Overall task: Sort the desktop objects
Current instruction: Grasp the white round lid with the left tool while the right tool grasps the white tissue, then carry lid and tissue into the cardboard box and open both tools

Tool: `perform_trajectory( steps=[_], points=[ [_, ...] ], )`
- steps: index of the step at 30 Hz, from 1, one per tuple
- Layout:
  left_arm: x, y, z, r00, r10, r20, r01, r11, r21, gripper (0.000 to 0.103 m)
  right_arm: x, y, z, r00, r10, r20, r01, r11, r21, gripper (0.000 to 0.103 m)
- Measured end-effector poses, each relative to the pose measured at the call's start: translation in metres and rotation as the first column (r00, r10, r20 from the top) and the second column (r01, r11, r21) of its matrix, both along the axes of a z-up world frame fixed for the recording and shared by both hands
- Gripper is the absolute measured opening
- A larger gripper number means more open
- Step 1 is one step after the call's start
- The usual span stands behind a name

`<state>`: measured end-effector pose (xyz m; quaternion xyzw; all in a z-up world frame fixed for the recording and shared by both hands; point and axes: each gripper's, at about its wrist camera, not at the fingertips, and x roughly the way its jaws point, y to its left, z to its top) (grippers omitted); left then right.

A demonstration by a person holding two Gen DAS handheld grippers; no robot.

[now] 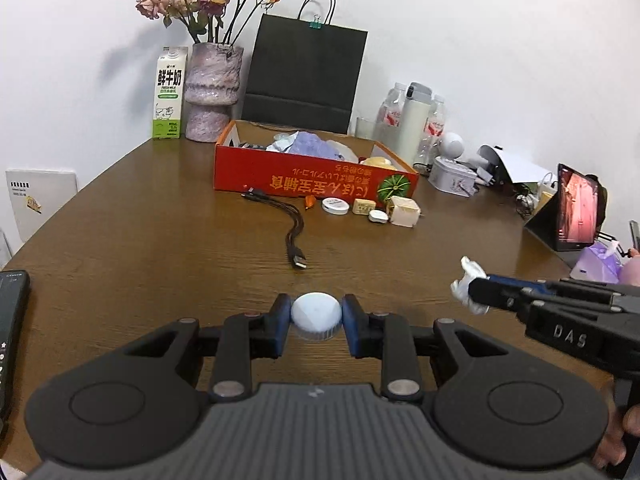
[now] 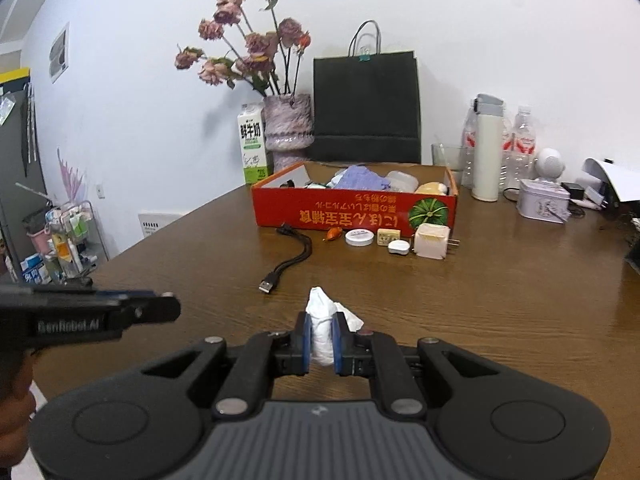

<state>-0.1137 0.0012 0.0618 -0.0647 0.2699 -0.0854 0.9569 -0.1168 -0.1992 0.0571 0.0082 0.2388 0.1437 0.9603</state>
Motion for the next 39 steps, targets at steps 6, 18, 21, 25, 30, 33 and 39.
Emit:
perform_trajectory(
  steps=[6, 18, 21, 25, 30, 33, 39],
  points=[
    [-0.008, -0.002, 0.02, 0.997, -0.011, 0.078, 0.012, 1.0, -0.008, 0.028, -0.006, -0.005, 0.02, 0.998, 0.011, 0.06, -0.012, 1.0, 0.02, 0.01],
    [0.126, 0.03, 0.075, 0.992, 0.007, 0.126, 0.001, 0.998, -0.07, 0.028, 0.107, -0.017, 0.068, 0.993, 0.025, 0.114, -0.031, 0.998, 0.047, 0.01],
    [0.185, 0.036, 0.09, 0.993, 0.01, 0.114, -0.004, 0.998, -0.057, 0.028, 0.158, -0.018, 0.087, 0.992, 0.017, 0.128, -0.022, 0.999, 0.034, 0.01],
    [0.265, 0.04, 0.103, 0.997, 0.014, 0.074, -0.01, 0.998, -0.054, 0.028, 0.23, -0.022, 0.109, 0.991, -0.008, 0.13, 0.006, 1.0, 0.015, 0.01],
    [0.356, 0.025, 0.103, 1.0, 0.009, 0.019, -0.01, 1.0, 0.029, 0.028, 0.33, -0.031, 0.114, 0.998, -0.039, 0.047, 0.04, 0.999, -0.011, 0.01],
    [0.415, 0.019, 0.083, 0.997, 0.019, -0.068, -0.013, 0.996, 0.086, 0.028, 0.396, -0.039, 0.1, 0.995, -0.062, -0.081, 0.061, 0.998, -0.015, 0.01],
    [0.52, 0.03, 0.022, 0.951, 0.093, -0.296, -0.052, 0.989, 0.141, 0.028, 0.506, -0.055, 0.038, 0.909, -0.132, -0.395, 0.151, 0.988, 0.015, 0.01]
  ],
)
